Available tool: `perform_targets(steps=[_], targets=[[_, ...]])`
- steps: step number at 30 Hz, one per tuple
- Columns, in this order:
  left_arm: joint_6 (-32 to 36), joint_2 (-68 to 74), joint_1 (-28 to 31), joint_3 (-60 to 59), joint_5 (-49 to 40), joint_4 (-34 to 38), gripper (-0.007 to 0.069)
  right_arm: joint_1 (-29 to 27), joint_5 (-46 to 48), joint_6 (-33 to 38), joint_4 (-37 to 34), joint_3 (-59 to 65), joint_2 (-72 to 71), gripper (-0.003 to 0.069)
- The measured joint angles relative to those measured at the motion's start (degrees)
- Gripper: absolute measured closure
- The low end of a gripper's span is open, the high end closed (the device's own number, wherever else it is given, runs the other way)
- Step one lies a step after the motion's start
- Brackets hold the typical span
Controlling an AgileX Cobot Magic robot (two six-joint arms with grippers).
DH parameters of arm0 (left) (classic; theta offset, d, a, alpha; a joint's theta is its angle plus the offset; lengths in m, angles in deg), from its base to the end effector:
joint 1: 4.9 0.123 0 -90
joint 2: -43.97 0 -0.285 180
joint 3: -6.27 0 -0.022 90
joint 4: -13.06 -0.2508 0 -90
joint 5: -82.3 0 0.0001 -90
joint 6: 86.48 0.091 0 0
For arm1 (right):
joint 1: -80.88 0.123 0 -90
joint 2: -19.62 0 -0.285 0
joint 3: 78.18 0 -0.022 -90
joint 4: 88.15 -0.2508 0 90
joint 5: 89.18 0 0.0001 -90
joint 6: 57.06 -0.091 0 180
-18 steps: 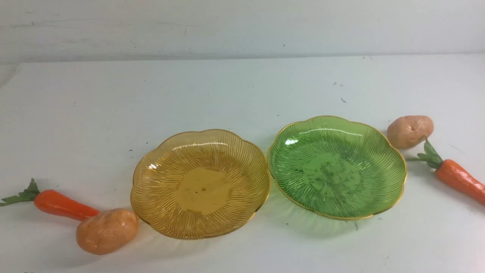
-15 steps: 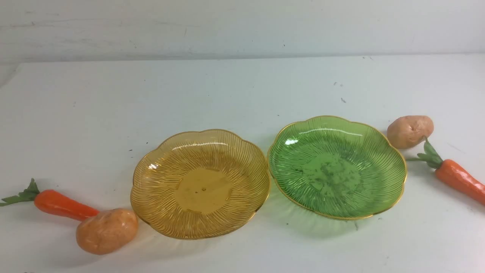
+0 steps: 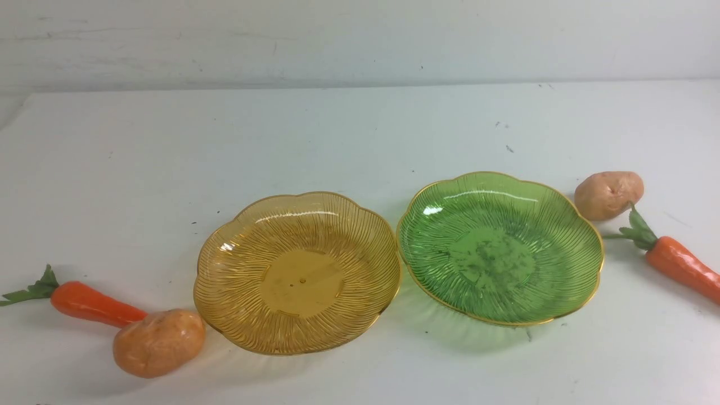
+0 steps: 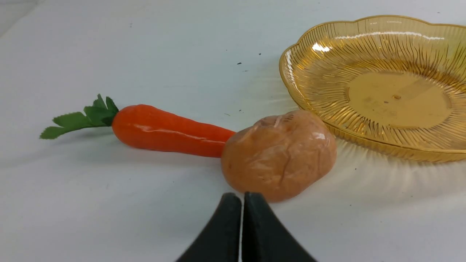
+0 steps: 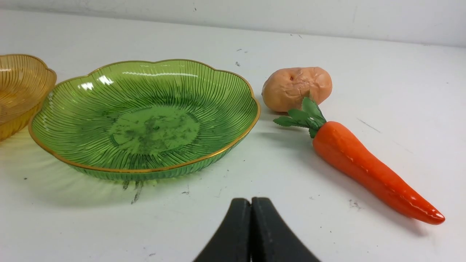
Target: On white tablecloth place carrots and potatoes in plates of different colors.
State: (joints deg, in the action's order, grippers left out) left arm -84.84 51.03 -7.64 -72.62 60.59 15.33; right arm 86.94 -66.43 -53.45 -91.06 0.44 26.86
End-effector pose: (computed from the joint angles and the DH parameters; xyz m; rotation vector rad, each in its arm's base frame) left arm 0.0523 -0.0038 0.1700 0.0473 1.8785 -0.0522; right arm 0.0516 0.0073 0.1699 -0.1289 1.8915 0.0796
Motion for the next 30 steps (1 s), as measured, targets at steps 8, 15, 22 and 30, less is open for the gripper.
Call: perform_targets(steps=[8,15,22,30], targets=[[0.0,0.0,0.0,0.0,0.0,0.0,0.0627,0.0,0.0,0.0,0.0,0.0,0.0,0.0674],[0.0,0.0,0.0,0.0,0.0,0.0,0.0627,0.0,0.0,0.7,1.0,0.0,0.0,0.0674],[0.0,0.0,0.0,0.0,0.0,0.0,0.0627,0.0,-0.1,1.6,4.1,0.0,0.0,0.0674],[0.0,0.0,0.0,0.0,0.0,0.0,0.0627,0.0,-3.4,-7.6,-11.1,0.1,0.0,0.0674]])
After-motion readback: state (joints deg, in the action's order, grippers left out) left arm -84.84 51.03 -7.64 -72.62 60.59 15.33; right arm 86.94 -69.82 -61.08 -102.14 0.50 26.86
